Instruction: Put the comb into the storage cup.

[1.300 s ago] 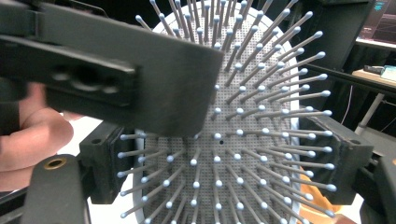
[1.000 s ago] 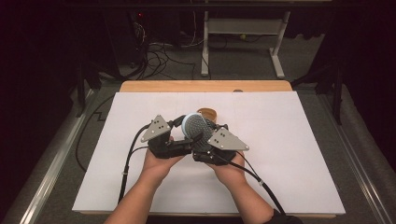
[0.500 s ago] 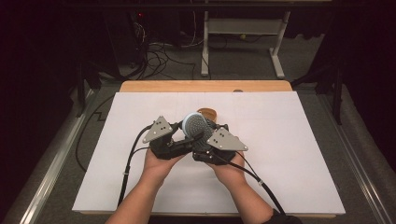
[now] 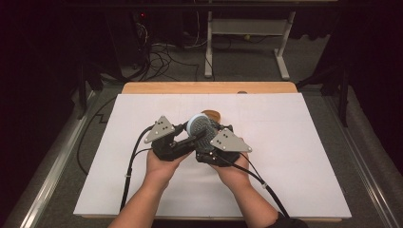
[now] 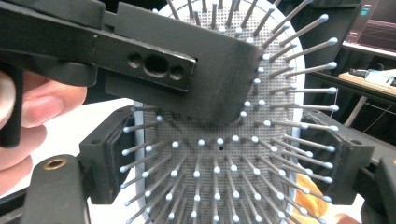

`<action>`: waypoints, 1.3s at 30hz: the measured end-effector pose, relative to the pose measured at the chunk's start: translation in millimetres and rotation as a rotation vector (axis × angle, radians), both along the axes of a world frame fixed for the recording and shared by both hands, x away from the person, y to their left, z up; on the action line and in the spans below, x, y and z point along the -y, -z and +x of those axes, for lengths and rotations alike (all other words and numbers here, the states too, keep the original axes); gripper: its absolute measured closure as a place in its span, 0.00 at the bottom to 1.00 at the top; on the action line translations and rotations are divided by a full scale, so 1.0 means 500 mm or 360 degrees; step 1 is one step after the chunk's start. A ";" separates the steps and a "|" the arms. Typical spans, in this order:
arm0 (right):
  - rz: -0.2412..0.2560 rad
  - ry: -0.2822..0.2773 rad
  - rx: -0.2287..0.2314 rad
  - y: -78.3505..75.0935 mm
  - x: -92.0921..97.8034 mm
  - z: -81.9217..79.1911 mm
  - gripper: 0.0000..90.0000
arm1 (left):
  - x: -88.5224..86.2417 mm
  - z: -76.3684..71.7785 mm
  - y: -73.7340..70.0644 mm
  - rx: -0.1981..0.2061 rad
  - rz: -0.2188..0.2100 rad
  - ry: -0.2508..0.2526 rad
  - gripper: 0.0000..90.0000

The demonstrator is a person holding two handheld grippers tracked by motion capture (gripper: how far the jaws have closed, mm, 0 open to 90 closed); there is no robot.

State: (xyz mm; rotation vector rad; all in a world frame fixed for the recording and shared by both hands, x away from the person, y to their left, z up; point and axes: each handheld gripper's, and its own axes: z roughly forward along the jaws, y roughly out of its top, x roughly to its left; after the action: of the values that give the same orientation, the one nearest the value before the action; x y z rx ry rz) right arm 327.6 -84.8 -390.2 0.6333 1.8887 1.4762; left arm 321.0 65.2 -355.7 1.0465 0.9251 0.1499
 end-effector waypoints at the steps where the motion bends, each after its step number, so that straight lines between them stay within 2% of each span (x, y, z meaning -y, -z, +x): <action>1: 0.0003 0.0002 0.0002 0.000 0.000 0.000 0.23 | 0.001 -0.001 0.000 0.0004 0.0009 -0.0003 0.60; 4: 0.0006 0.0002 -0.0003 0.000 0.000 -0.001 0.23 | 0.004 -0.004 0.000 0.0030 0.0033 -0.0020 0.62; 11: 0.0003 -0.0001 0.0010 -0.004 -0.002 -0.001 0.22 | 0.001 -0.005 -0.004 0.0019 0.0014 -0.0023 0.63; 20: -0.0002 -0.0026 -0.0030 -0.007 -0.001 0.001 0.22 | 0.003 -0.009 -0.004 0.0046 0.0037 -0.0040 0.64; 24: -0.0021 -0.0050 -0.0089 -0.005 0.001 0.007 0.13 | 0.004 -0.010 -0.006 0.0048 0.0018 -0.0039 0.64; 27: -0.0026 -0.0059 -0.0150 -0.001 0.002 0.013 0.00 | 0.003 -0.009 -0.006 0.0055 0.0031 -0.0052 0.64; 32: -0.0039 -0.0055 -0.0170 0.005 0.005 0.010 0.00 | -0.005 -0.009 -0.007 0.0075 0.0041 -0.0065 0.64; 39: -0.0018 -0.0052 -0.0191 0.007 0.018 0.006 0.00 | -0.016 -0.007 -0.009 0.0094 0.0045 -0.0088 0.64</action>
State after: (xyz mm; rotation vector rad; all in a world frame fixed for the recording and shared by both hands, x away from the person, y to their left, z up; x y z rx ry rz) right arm 330.8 -94.0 -393.6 0.7030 2.0060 1.4760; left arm 317.4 73.0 -351.3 1.0377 0.9013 0.2396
